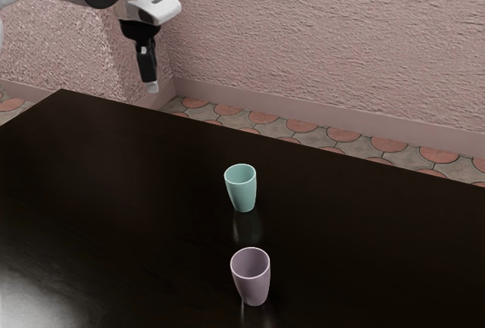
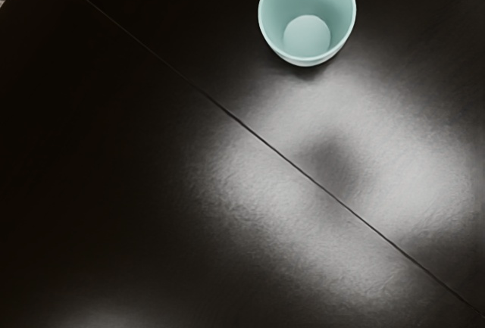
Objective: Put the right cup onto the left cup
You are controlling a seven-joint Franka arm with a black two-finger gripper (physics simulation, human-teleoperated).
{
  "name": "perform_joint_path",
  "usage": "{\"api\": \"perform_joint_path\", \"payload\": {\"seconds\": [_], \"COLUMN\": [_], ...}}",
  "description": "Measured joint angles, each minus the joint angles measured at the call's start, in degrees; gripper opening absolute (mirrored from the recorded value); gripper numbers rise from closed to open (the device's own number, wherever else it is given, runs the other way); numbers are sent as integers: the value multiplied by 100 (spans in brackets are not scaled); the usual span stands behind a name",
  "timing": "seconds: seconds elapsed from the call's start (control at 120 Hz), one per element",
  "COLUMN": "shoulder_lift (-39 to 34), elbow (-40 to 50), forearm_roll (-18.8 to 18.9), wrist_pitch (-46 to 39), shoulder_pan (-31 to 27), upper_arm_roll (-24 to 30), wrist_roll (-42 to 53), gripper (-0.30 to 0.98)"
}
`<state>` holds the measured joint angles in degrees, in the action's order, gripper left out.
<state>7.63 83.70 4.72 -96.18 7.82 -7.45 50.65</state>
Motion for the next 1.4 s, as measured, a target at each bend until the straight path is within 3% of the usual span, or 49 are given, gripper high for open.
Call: {"api": "perform_joint_path", "payload": {"seconds": [0.108,0.475,0.608,0.758,1.042,1.4], "shoulder_lift": [13,849,890,790,1092,637], "elbow": [9,17,510,1133,1426,2621], "forearm_roll": [-102,-122,-121,-121,-168,-212], "wrist_pitch": [21,-477,-780,-1175,-1778,-2329], "shoulder_pan": [127,1371,1755,1910,2291,2337], "upper_arm_roll": [2,8,7,101,172,340], "wrist_roll": [-14,-125,-248,-401,-668,-995], "gripper": [69,69,69,69,69,69]}}
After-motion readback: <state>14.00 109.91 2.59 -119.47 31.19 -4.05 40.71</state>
